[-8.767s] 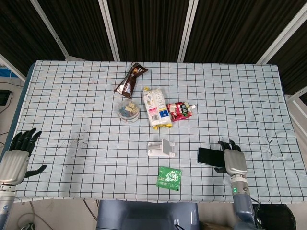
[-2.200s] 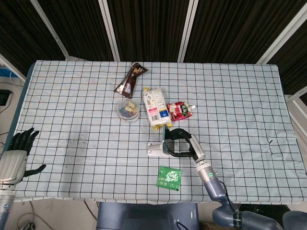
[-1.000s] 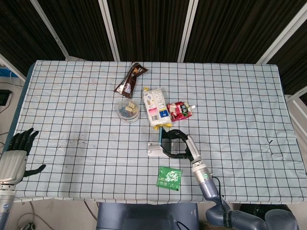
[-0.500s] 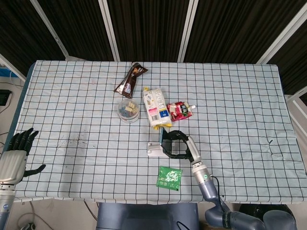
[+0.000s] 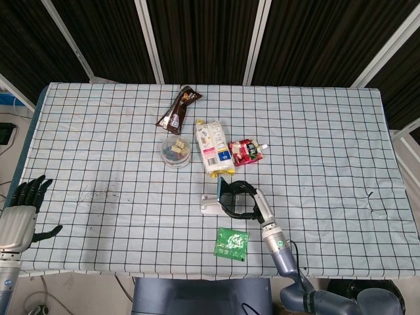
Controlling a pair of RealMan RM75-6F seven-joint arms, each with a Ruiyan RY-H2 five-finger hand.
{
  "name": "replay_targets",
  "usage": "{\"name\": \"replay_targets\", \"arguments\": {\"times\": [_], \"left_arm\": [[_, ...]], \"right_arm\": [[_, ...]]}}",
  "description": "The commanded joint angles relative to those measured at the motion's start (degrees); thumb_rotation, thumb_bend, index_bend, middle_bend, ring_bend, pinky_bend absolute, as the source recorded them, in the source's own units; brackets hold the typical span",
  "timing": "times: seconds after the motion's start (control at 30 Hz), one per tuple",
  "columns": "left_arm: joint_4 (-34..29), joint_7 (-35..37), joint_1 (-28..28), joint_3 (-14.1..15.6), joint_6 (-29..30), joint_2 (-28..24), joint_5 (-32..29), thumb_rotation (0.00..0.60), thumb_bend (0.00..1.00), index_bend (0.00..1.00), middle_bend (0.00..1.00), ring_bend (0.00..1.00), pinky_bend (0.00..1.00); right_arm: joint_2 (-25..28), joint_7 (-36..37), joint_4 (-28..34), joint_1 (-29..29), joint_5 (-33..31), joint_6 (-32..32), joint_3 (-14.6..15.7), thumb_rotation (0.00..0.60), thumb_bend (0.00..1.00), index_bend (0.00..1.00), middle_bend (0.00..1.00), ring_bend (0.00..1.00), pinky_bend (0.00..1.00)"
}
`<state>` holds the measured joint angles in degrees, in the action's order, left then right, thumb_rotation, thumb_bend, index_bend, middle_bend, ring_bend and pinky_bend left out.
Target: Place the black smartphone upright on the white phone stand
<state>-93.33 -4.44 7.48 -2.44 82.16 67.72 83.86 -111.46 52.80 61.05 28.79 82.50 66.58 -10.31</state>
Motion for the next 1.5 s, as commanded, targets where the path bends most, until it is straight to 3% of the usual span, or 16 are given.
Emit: {"name": "replay_targets", "arguments": {"times": [0.03,0.27,0.63,1.27,1.5], "left_arm": [[0.01,-0.01,0.01,-0.02,0.01,0.00,-0.01,0.600,0.00,0.00,0.00,0.00,0.00],[-0.02,0.08,-0.02,-0.02,-0.01,-0.03,-0.07,0.600,0.00,0.00,0.00,0.00,0.00],[0.00,0.30,-0.04,-0.03,0.09,-0.09,0.04,0.600,0.00,0.00,0.00,0.00,0.00],[0.08,1.17,-0.14,0.04,0.38,-0.27,0.50,0.600,0.00,0.00,0.00,0.00,0.00],[0.08,1.41,-0.13,0.08,0.38,-0.35,0.65,0.600,0.00,0.00,0.00,0.00,0.00]], "right_arm": [[-0.15,-0.36,-0.28,-0.12,-0.17,0.02,0.03,0.600,0.49,0.57,0.53,0.34,0.33],[-0.81,-1.83,-1.10,-0.54,-0.70,0.37,-0.04,0.600,0.47,0.54,0.51,0.32,0.30],[-1.35,-3.73,-1.36,-0.83,-0.73,1.23,-0.23,0.600,0.29,0.48,0.48,0.28,0.27],[-0.39,-6.21,1.82,-1.19,-1.05,0.89,-0.13,0.600,0.26,0.47,0.47,0.28,0.27],[-0.35,-7.11,1.91,-1.18,-1.39,0.58,-0.33,0.600,0.20,0.44,0.46,0.25,0.22]]}}
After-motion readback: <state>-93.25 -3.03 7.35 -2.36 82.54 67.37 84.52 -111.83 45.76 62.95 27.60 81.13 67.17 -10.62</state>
